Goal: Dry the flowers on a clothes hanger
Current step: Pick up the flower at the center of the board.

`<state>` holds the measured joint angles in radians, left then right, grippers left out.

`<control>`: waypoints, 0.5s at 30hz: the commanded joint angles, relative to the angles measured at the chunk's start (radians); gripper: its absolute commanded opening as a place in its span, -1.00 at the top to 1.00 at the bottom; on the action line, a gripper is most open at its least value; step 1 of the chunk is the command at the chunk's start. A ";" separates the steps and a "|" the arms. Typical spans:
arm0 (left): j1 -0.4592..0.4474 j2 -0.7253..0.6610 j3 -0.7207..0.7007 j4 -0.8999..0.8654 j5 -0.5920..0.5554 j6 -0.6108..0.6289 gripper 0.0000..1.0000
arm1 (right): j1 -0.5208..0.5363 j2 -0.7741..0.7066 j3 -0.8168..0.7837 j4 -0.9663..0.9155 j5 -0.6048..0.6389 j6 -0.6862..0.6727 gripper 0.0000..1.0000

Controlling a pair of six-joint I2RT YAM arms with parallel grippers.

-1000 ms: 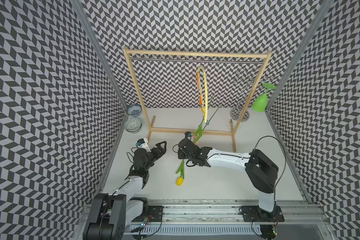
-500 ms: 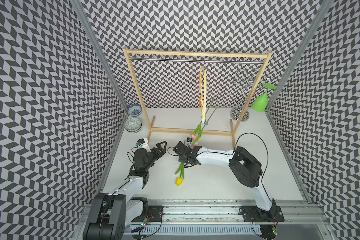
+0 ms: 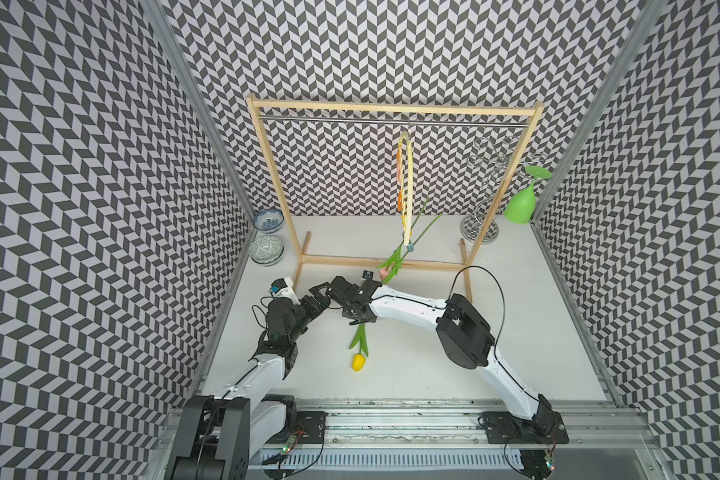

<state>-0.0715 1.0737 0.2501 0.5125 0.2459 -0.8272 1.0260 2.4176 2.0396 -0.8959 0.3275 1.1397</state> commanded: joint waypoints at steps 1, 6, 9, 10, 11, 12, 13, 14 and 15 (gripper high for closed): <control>-0.001 -0.023 0.009 -0.020 -0.033 0.010 -0.93 | 0.007 0.031 0.021 -0.143 0.026 0.046 0.45; -0.002 -0.024 0.012 -0.029 -0.033 0.007 -0.92 | 0.006 0.019 0.003 -0.137 0.042 0.023 0.49; -0.002 -0.023 0.014 -0.032 -0.035 0.007 -0.92 | 0.002 0.021 0.003 -0.136 0.042 -0.003 0.51; -0.002 -0.023 0.015 -0.036 -0.035 0.006 -0.91 | -0.001 0.024 0.006 -0.135 0.034 -0.023 0.55; -0.002 -0.024 0.017 -0.039 -0.036 0.007 -0.91 | -0.002 0.027 0.008 -0.128 0.023 -0.045 0.58; -0.001 -0.024 0.017 -0.039 -0.036 0.007 -0.90 | -0.003 0.030 0.007 -0.118 0.013 -0.069 0.61; -0.002 -0.026 0.017 -0.041 -0.037 0.007 -0.90 | -0.001 0.033 0.008 -0.114 0.002 -0.086 0.62; -0.001 -0.027 0.017 -0.040 -0.039 0.007 -0.90 | -0.003 0.036 0.006 -0.110 -0.007 -0.097 0.62; -0.002 -0.029 0.015 -0.041 -0.040 0.007 -0.90 | -0.003 0.038 0.004 -0.105 -0.011 -0.103 0.63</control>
<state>-0.0715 1.0599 0.2501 0.4877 0.2184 -0.8276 1.0252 2.4222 2.0514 -0.9932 0.3500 1.0882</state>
